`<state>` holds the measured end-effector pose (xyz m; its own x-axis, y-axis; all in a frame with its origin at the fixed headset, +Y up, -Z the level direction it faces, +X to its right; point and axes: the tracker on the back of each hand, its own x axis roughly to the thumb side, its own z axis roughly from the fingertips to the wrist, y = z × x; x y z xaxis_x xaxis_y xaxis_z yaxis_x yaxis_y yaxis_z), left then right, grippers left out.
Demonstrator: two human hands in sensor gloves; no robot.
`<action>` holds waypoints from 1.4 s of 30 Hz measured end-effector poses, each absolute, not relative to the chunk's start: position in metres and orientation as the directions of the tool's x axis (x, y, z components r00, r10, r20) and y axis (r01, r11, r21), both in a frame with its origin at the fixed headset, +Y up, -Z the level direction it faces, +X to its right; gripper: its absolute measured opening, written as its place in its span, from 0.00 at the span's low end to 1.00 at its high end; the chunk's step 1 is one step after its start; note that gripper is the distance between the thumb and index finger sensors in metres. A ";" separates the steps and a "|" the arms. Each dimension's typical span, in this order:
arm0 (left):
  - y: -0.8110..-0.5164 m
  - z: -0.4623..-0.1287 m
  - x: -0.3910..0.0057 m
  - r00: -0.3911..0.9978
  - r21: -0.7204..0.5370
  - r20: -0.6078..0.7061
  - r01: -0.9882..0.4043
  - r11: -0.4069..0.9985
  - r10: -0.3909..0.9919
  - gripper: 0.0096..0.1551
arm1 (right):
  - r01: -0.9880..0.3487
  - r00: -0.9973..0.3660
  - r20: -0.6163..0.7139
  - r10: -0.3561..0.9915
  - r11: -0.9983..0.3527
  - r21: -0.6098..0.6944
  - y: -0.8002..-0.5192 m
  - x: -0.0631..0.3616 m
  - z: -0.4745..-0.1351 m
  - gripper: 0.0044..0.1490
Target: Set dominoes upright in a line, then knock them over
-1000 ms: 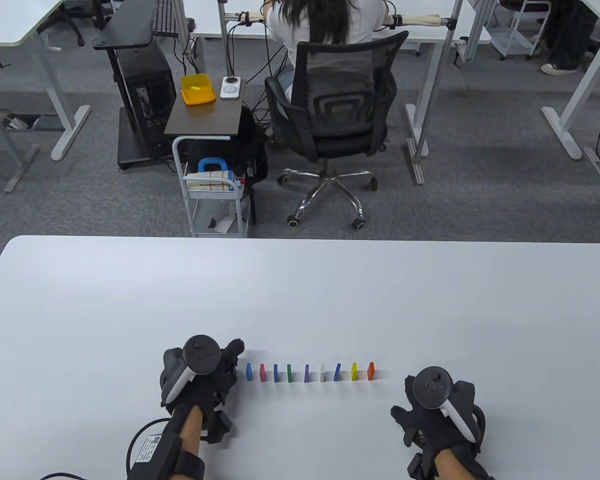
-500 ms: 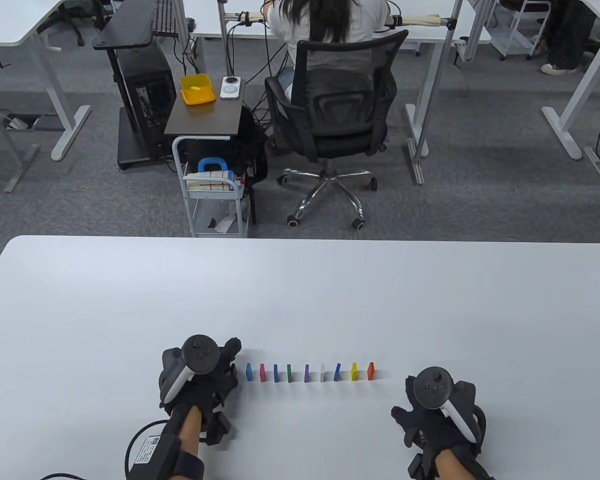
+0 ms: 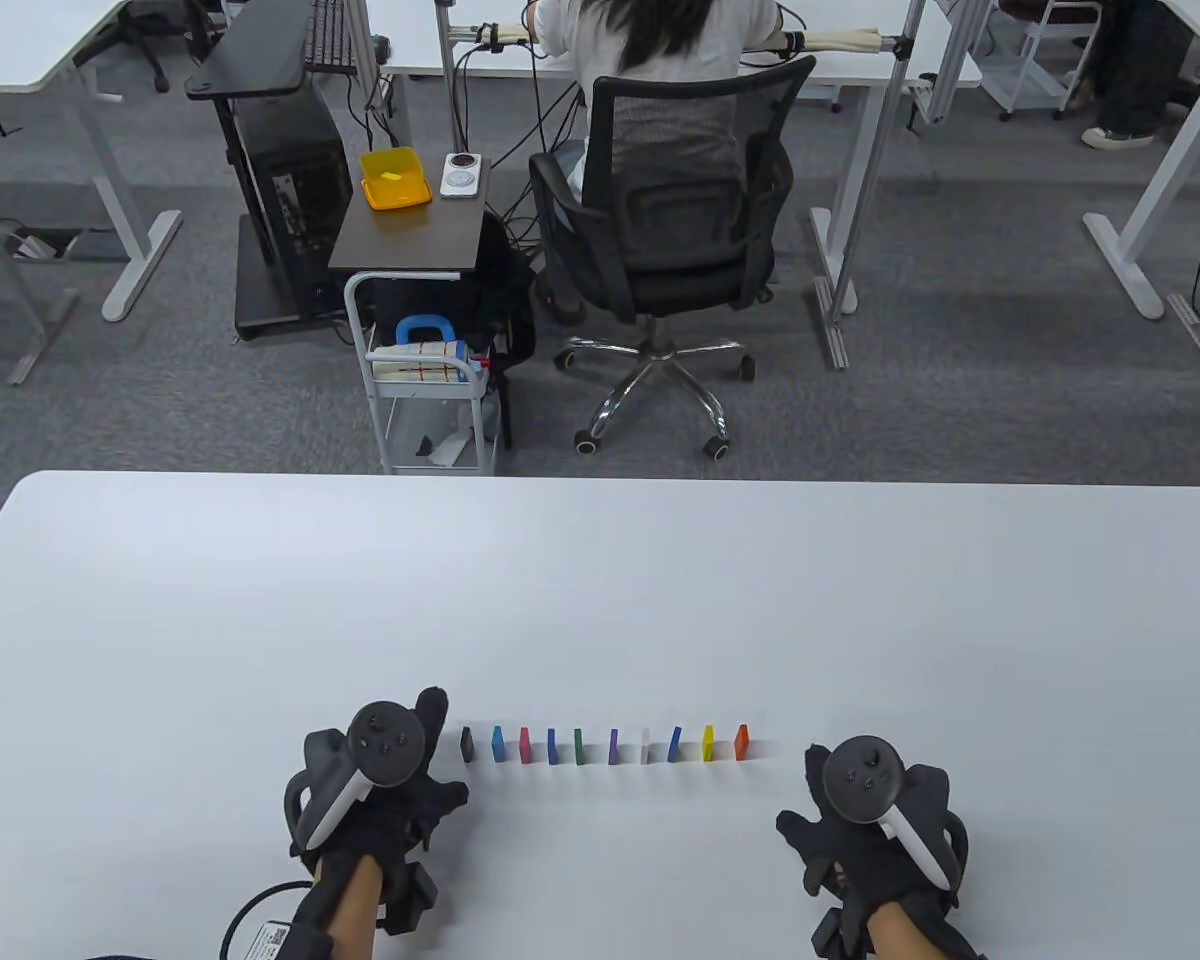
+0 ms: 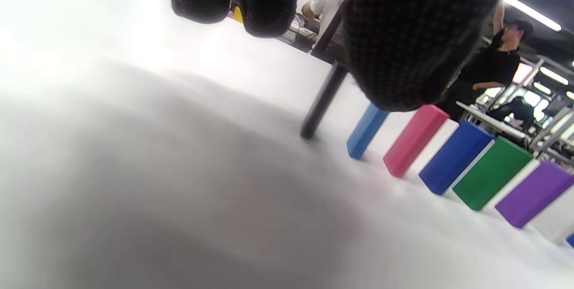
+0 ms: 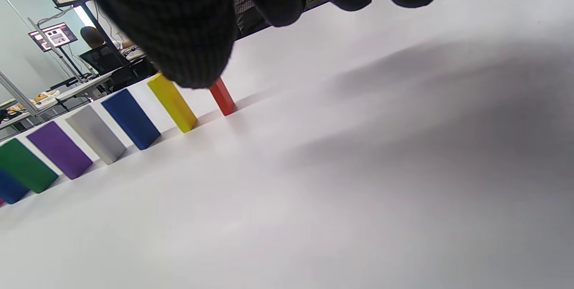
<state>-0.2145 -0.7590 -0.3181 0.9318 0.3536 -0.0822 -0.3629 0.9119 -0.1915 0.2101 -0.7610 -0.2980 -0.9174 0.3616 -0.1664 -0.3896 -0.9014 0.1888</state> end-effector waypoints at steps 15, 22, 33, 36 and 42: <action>-0.766 -0.323 -0.193 0.936 -0.250 -0.017 -0.346 0.904 0.353 0.59 | -0.390 -0.917 -0.164 0.363 -0.903 0.184 -0.760 0.210 -0.297 0.51; -0.763 -0.321 -0.199 0.925 -0.225 -0.023 -0.375 0.899 0.380 0.59 | -0.389 -0.917 -0.167 0.362 -0.903 0.182 -0.759 0.211 -0.297 0.51; -0.764 -0.319 -0.205 0.941 -0.185 -0.042 -0.339 0.923 0.337 0.57 | -0.387 -0.918 -0.171 0.359 -0.905 0.179 -0.760 0.211 -0.297 0.52; -0.763 -0.319 -0.205 0.941 -0.183 -0.043 -0.338 0.923 0.336 0.57 | -0.384 -0.919 -0.171 0.356 -0.905 0.180 -0.760 0.211 -0.297 0.52; -0.762 -0.318 -0.206 0.939 -0.180 -0.045 -0.343 0.922 0.341 0.56 | -0.380 -0.921 -0.171 0.351 -0.907 0.183 -0.760 0.210 -0.297 0.52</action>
